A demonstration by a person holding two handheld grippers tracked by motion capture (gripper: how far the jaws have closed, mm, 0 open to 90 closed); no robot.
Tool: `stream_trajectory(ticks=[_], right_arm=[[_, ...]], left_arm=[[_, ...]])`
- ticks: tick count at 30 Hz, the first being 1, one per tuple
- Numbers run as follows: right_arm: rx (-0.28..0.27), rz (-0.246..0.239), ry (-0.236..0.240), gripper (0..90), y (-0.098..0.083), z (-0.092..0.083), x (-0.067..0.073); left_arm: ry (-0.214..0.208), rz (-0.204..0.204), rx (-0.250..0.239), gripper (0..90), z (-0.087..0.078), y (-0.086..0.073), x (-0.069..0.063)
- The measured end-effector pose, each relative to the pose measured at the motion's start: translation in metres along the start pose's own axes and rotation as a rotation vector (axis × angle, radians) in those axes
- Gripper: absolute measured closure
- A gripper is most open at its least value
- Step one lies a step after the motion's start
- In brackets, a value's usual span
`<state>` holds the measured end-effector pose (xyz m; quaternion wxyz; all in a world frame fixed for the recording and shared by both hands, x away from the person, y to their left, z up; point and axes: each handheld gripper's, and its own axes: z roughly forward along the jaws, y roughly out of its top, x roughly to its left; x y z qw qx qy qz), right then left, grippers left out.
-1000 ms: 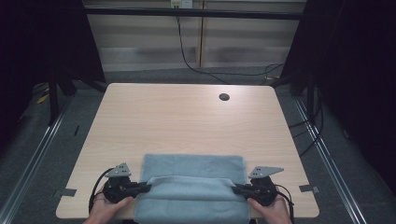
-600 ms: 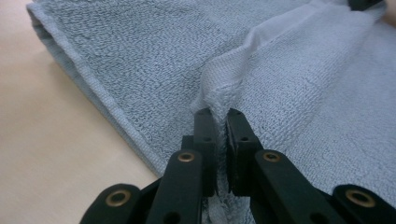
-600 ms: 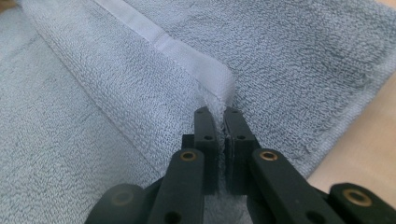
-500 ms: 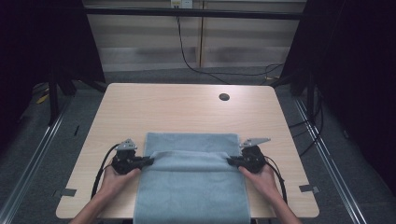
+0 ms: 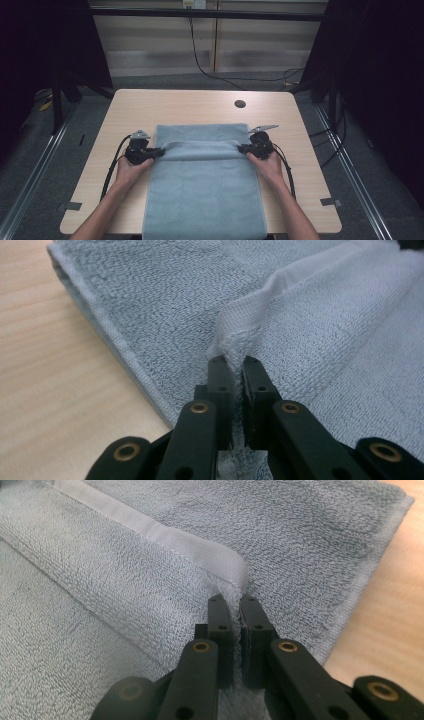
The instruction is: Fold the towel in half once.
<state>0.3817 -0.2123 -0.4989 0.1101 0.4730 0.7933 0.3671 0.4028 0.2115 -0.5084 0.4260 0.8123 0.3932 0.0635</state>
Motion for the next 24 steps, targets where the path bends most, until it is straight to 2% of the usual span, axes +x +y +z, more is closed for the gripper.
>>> stream_trajectory(ticks=[2, 3, 6, 11, 13, 14, 17, 18, 21, 23, 24], right_arm=[[-0.005, 0.008, -0.004, 86.3, 0.004, 0.004, -0.003], [-0.008, 0.009, -0.007, 86.3, 0.005, 0.005, -0.004], [0.0, 0.016, -0.026, 86.2, 0.013, 0.01, -0.006], [-0.004, 0.029, -0.043, 86.1, 0.022, 0.018, -0.014], [-0.011, 0.037, -0.05, 86.1, 0.025, 0.022, -0.016], [-0.015, 0.041, -0.056, 86.1, 0.027, 0.023, -0.017], [-0.012, 0.064, -0.068, 86.1, 0.032, 0.027, -0.018], [-0.015, 0.053, -0.076, 86.1, 0.032, 0.028, -0.017], [-0.029, 0.051, -0.073, 86.2, 0.031, 0.025, -0.016], [-0.042, 0.029, -0.064, 86.3, 0.034, 0.019, -0.015], [-0.063, 0.023, -0.059, 86.3, 0.038, 0.011, -0.015]], left_arm=[[0.008, 0.002, -0.015, 84.6, 0.005, 0.004, 0.006], [0.015, 0.007, 0.003, 84.6, 0.006, 0.008, 0.009], [0.05, 0.012, 0.007, 84.3, 0.013, 0.017, 0.011], [0.057, -0.016, -0.007, 84.3, 0.02, 0.023, 0.021], [0.066, -0.017, -0.012, 84.3, 0.021, 0.024, 0.023], [0.064, -0.03, -0.016, 84.3, 0.022, 0.024, 0.024], [0.058, -0.033, -0.017, 84.3, 0.021, 0.023, 0.025], [0.06, -0.037, -0.018, 84.3, 0.021, 0.023, 0.025], [0.059, -0.07, -0.034, 84.7, 0.02, 0.023, 0.023], [0.062, -0.047, -0.03, 84.8, 0.015, 0.026, 0.02], [0.053, -0.055, -0.053, 84.9, 0.012, 0.028, 0.019]])
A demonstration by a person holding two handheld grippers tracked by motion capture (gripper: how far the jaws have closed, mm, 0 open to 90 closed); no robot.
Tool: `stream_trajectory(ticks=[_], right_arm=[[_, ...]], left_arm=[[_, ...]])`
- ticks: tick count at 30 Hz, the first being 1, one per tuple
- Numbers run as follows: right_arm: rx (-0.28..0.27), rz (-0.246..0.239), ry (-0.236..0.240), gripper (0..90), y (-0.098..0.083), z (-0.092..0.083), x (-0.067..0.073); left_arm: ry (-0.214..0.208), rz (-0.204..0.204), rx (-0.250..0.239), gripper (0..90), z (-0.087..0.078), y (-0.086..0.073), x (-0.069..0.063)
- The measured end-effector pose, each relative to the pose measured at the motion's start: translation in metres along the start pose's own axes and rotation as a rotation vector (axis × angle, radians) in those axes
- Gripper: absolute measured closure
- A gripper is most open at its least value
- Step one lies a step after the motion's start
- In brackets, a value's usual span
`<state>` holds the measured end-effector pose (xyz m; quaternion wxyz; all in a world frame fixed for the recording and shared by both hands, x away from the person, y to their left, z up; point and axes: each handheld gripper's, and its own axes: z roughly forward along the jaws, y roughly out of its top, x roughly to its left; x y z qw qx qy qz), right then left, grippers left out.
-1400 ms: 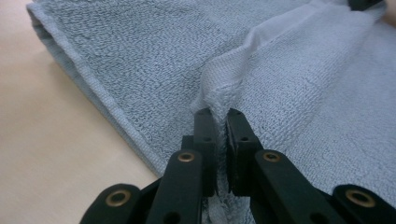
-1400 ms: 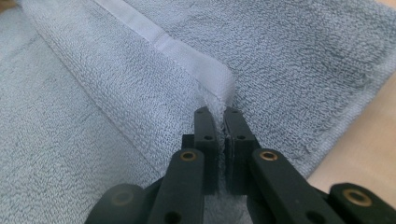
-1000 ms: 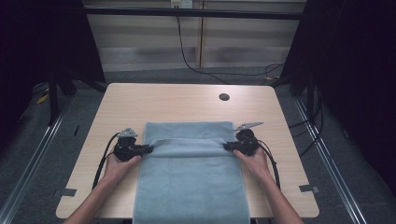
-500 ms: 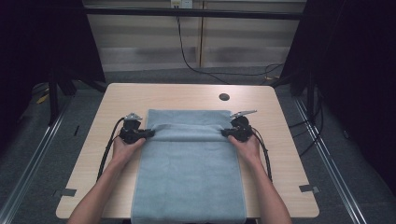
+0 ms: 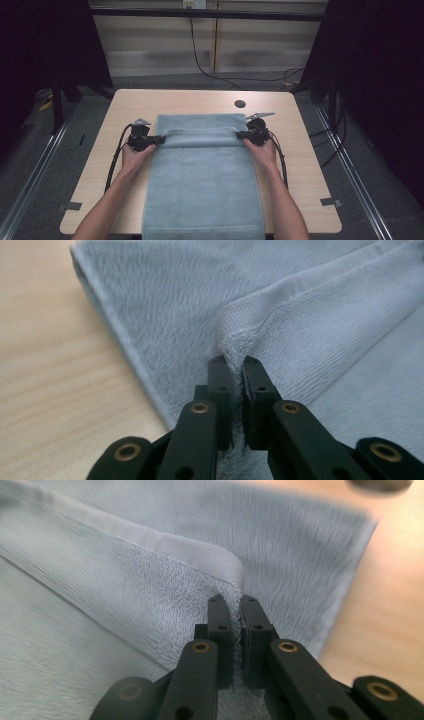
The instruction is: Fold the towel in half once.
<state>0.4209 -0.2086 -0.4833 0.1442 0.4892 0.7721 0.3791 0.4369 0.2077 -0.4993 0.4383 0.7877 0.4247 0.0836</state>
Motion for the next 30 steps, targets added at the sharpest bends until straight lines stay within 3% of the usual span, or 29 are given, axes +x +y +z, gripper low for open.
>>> stream_trajectory(ticks=[2, 6, 12, 16, 20, 23, 30], right_arm=[[-0.049, 0.01, 0.021, 86.3, 0.01, -0.013, -0.001], [-0.146, -0.017, 0.041, 86.2, 0.036, -0.045, 0.005], [-0.297, -0.039, 0.074, 86.3, 0.069, -0.095, 0.017], [-0.375, -0.082, 0.089, 86.3, 0.082, -0.128, 0.031], [-0.418, -0.124, 0.117, 86.4, 0.082, -0.157, 0.047], [-0.434, -0.151, 0.132, 86.4, 0.075, -0.177, 0.059], [-0.459, -0.209, 0.159, 86.4, 0.057, -0.218, 0.085]], left_arm=[[-0.015, -0.004, -0.063, 85.0, -0.013, 0.01, -0.003], [-0.033, 0.003, -0.178, 85.1, -0.045, 0.034, -0.012], [-0.055, 0.071, -0.306, 85.3, -0.102, 0.071, -0.035], [-0.072, 0.121, -0.374, 85.4, -0.136, 0.083, -0.051], [-0.12, 0.163, -0.422, 85.4, -0.163, 0.08, -0.072], [-0.131, 0.182, -0.423, 85.4, -0.179, 0.07, -0.087], [-0.158, 0.188, -0.435, 85.5, -0.21, 0.055, -0.102]])
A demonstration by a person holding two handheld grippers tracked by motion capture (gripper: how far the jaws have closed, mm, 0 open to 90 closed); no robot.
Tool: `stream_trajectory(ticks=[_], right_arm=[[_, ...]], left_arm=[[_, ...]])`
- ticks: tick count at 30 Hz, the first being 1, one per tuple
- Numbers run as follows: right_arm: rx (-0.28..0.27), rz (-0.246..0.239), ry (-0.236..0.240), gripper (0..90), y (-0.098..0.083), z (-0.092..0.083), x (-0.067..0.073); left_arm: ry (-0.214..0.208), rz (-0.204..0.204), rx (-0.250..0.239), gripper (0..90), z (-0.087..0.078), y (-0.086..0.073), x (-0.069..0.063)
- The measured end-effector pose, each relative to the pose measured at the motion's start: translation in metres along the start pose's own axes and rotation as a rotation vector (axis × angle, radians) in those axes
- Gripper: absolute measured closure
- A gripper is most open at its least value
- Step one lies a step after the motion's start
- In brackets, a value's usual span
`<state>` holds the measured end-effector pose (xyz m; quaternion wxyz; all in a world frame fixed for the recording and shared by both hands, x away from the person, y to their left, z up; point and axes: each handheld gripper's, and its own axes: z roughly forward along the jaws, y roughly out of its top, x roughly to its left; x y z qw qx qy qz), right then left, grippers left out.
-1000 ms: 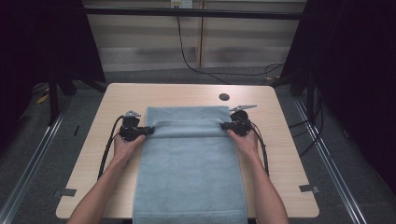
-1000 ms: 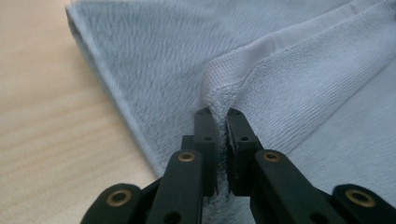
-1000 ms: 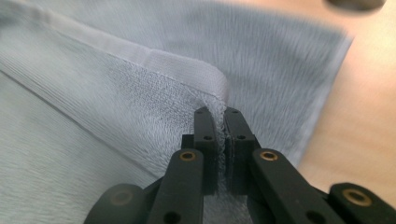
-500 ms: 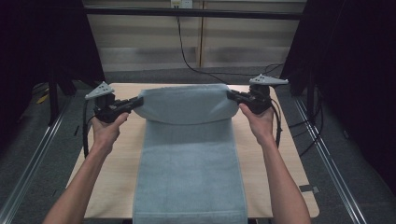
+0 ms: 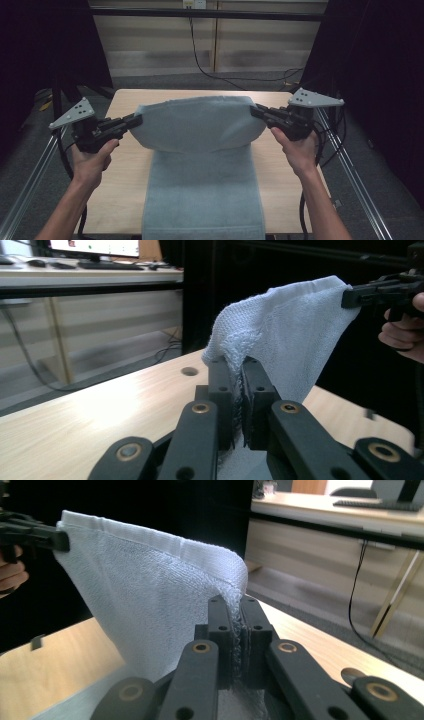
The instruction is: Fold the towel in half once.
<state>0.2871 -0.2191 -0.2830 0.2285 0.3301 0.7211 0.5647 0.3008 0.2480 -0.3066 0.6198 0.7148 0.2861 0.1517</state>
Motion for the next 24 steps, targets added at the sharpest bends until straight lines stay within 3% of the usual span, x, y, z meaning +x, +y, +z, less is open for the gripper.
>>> stream_trajectory(ticks=[2, 4, 8, 9, 12, 16, 18, 20, 22, 24], right_arm=[[-0.005, -0.008, 0.021, 86.4, -0.002, -0.011, 0.009], [0.022, 0.0, 0.034, 86.4, -0.016, -0.019, 0.016], [0.114, 0.028, 0.048, 86.4, -0.067, -0.029, 0.03], [0.138, 0.043, 0.054, 86.4, -0.081, -0.031, 0.033], [0.184, 0.083, 0.064, 86.2, -0.115, -0.04, 0.042], [0.255, 0.13, 0.092, 85.2, -0.156, -0.045, 0.053], [0.28, 0.162, 0.113, 84.5, -0.173, -0.05, 0.059], [0.318, 0.164, 0.133, 83.2, -0.186, -0.053, 0.066], [0.349, 0.175, 0.147, 81.5, -0.196, -0.056, 0.074], [0.374, 0.193, 0.18, 79.4, -0.206, -0.059, 0.083]], left_arm=[[-0.016, 0.0, 0.012, 85.5, -0.007, -0.01, -0.006], [-0.03, -0.009, 0.055, 85.4, -0.008, -0.027, -0.012], [-0.084, -0.077, 0.066, 85.4, -0.009, -0.075, -0.025], [-0.085, -0.069, 0.108, 85.4, -0.008, -0.088, -0.03], [-0.107, -0.101, 0.165, 85.2, -0.005, -0.116, -0.037], [-0.108, -0.095, 0.261, 84.7, -0.01, -0.144, -0.043], [-0.136, -0.116, 0.302, 84.1, -0.015, -0.159, -0.046], [-0.16, -0.15, 0.343, 82.9, -0.021, -0.172, -0.052], [-0.186, -0.136, 0.391, 82.5, -0.026, -0.181, -0.062], [-0.227, -0.13, 0.4, 80.5, -0.031, -0.185, -0.068]])
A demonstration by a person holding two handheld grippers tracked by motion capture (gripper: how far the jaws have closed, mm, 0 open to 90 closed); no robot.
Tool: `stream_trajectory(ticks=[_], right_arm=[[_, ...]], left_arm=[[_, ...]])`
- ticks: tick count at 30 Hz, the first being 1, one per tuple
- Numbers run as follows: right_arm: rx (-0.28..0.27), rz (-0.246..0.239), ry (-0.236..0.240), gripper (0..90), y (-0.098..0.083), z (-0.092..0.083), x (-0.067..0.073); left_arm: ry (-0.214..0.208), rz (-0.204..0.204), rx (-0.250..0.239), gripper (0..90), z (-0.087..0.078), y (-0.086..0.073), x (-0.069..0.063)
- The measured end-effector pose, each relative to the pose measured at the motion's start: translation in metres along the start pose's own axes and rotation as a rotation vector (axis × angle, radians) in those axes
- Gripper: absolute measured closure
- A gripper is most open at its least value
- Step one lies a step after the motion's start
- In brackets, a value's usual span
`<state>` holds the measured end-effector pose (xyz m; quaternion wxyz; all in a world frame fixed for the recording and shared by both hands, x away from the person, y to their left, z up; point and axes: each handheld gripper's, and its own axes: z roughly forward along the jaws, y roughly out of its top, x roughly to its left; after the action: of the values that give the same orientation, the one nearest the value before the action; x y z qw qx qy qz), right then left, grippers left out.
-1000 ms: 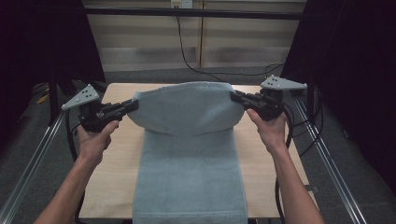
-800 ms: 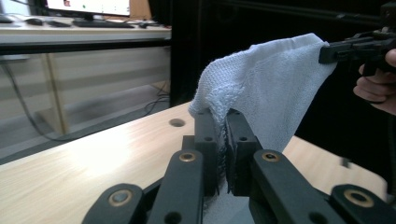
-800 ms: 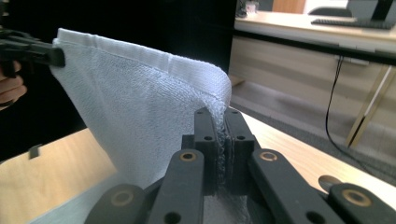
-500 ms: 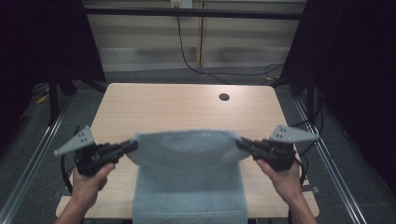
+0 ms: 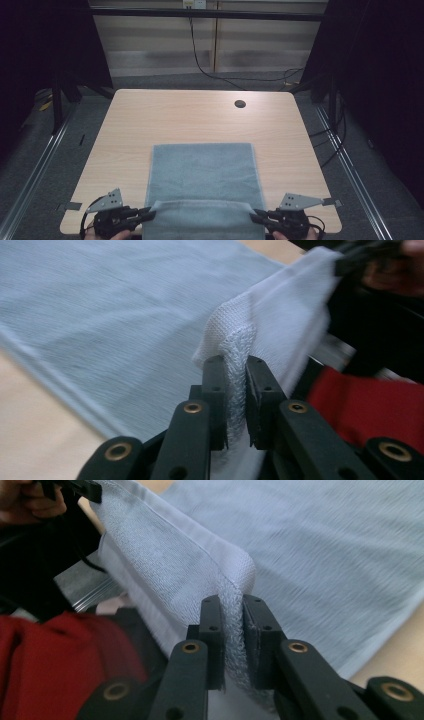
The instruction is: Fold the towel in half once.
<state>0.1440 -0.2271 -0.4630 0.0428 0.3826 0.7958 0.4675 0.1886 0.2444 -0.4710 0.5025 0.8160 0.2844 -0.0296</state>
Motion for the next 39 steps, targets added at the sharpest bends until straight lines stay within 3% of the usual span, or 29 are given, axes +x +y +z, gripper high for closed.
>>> stream_trajectory(ticks=[3, 4, 6, 9, 12, 15, 20, 21, 25, 29, 31, 32, 36, 39], right_arm=[[0.02, -0.012, 0.02, 71.6, -0.004, -0.001, 0.006], [0.005, -0.004, 0.014, 70.5, -0.002, -0.003, 0.006], [-0.058, 0.009, 0.014, 67.6, 0.004, -0.012, 0.002], [-0.088, 0.017, 0.007, 65.5, 0.009, -0.018, -0.001], [-0.082, -0.006, -0.02, 64.2, 0.015, -0.012, -0.01], [-0.041, -0.027, -0.037, 64.0, 0.026, 0.007, -0.026], [0.017, -0.035, -0.054, 61.5, 0.054, 0.047, -0.065], [0.03, -0.034, -0.055, 60.0, 0.061, 0.054, -0.073], [0.038, -0.018, -0.084, 58.1, 0.084, 0.081, -0.103], [0.045, 0.01, -0.126, 57.1, 0.093, 0.105, -0.124], [0.087, 0.01, -0.14, 57.1, 0.09, 0.114, -0.127], [0.116, 0.012, -0.14, 56.8, 0.087, 0.118, -0.127], [0.152, -0.004, -0.148, 56.7, 0.08, 0.113, -0.118], [0.148, -0.006, -0.129, 56.9, 0.07, 0.104, -0.11]], left_arm=[[-0.037, 0.015, -0.03, 74.4, -0.006, -0.001, -0.007], [-0.025, 0.017, -0.045, 71.7, -0.008, 0.0, -0.007], [-0.056, 0.017, -0.076, 69.5, -0.012, 0.004, -0.003], [-0.035, 0.0, -0.094, 64.6, -0.014, 0.011, 0.004], [-0.011, 0.027, -0.084, 62.9, -0.008, 0.023, 0.019], [0.031, -0.018, -0.045, 63.0, 0.014, 0.039, 0.049], [0.106, -0.054, 0.001, 62.5, 0.05, 0.061, 0.092], [0.136, -0.054, 0.001, 62.5, 0.058, 0.069, 0.102], [0.169, -0.074, 0.009, 60.2, 0.074, 0.084, 0.122], [0.227, -0.07, 0.02, 62.8, 0.086, 0.082, 0.137], [0.246, -0.048, 0.081, 63.0, 0.092, 0.075, 0.141], [0.248, -0.029, 0.063, 64.1, 0.093, 0.069, 0.14], [0.231, -0.011, 0.076, 65.1, 0.09, 0.064, 0.129], [0.217, -0.001, 0.084, 66.8, 0.086, 0.057, 0.118]])
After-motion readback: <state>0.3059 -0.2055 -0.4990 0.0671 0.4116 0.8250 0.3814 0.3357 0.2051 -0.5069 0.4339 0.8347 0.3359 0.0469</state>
